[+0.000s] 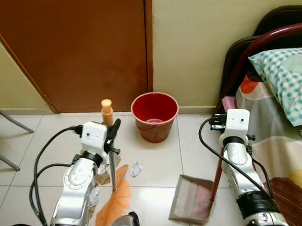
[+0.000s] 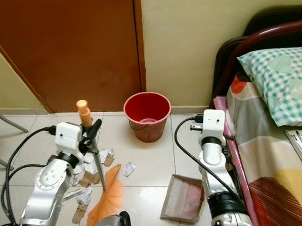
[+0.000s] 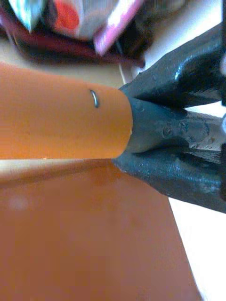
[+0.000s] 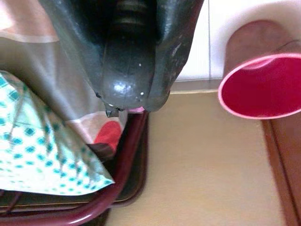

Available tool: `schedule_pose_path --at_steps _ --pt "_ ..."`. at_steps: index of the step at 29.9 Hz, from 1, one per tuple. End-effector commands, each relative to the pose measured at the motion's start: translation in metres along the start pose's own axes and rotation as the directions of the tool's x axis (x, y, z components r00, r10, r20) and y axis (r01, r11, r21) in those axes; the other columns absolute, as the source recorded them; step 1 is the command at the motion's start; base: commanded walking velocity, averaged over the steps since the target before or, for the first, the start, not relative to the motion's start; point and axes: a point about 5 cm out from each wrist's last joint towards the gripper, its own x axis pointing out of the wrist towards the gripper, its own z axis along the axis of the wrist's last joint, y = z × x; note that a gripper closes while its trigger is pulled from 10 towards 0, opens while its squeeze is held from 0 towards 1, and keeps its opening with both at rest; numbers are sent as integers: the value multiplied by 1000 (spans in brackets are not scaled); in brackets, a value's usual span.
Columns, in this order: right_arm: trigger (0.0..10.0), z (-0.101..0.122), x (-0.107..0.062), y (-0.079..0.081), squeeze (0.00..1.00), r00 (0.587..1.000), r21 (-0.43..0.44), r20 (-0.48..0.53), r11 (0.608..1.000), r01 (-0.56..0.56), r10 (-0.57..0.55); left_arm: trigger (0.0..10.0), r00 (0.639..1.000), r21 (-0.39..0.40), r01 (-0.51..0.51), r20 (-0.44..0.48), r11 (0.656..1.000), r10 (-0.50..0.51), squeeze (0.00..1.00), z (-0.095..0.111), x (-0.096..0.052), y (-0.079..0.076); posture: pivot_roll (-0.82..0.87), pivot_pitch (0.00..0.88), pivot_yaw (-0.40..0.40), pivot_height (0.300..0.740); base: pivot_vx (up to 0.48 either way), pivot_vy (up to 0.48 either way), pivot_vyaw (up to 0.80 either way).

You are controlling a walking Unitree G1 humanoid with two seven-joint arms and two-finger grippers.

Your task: Sweep floor

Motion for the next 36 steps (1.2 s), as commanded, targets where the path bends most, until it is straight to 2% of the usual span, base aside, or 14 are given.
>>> schedule_pose_path --at_steps 1,9,10,11,16,21,25,28,31,32,33,34,36 --pt "10000 9 4 1 0 999 -18 36 999 34 -33 10000 990 -47 134 50 990 -131 0 10 6 -18 10 92 6 740 0 0 0" --pt "10000 12 8 12 0 999 -15 33 1000 25 -25 10000 940 -109 341 65 934 -336 0 11 4 -44 11 98 5 740 0 0 0" --pt "10000 11 8 18 0 999 -17 32 1000 11 -10 10000 919 -117 393 66 912 -388 0 11 3 -51 12 98 3 740 0 0 0" --pt "10000 11 8 18 0 999 -17 32 1000 11 -10 10000 919 -117 393 66 912 -388 0 11 3 -51 12 98 3 740 0 0 0" --pt "10000 11 8 26 0 999 -19 34 1000 -14 15 10000 884 -175 467 102 867 -455 0 17 4 -62 11 99 -2 740 0 0 0" --pt "10000 11 7 33 0 997 8 32 998 -64 64 10000 891 -230 453 152 861 -428 0 26 9 -62 8 98 -5 740 0 0 0" --pt "10000 10 5 39 0 992 29 29 992 -121 120 10000 923 -302 376 200 876 -328 0 36 15 -47 11 100 -9 740 0 0 0" --pt "10000 9 4 40 0 991 33 28 991 -130 129 10000 932 -320 352 210 880 -296 0 39 17 -41 11 100 -9 740 0 0 0" --pt "10000 10 4 40 0 989 33 32 989 -143 142 10000 960 -322 250 204 913 -191 0 39 17 -17 11 100 -9 740 0 0 0" --pt "10000 11 5 37 0 989 25 40 990 -142 141 10000 972 -293 192 189 937 -141 0 37 12 -2 11 100 -9 740 0 0 0" --pt "10000 11 5 37 0 989 25 40 990 -142 141 10000 972 -293 192 189 937 -141 0 37 12 -2 11 100 -9 740 0 0 0" --pt "10000 11 6 33 0 990 19 47 990 -137 136 10000 979 -267 147 175 952 -103 0 36 6 10 10 100 -12 740 0 0 0" --pt "10000 10 7 27 0 991 22 50 991 -129 127 10000 985 -265 110 160 958 -69 0 34 0 21 15 102 -13 740 0 0 0"
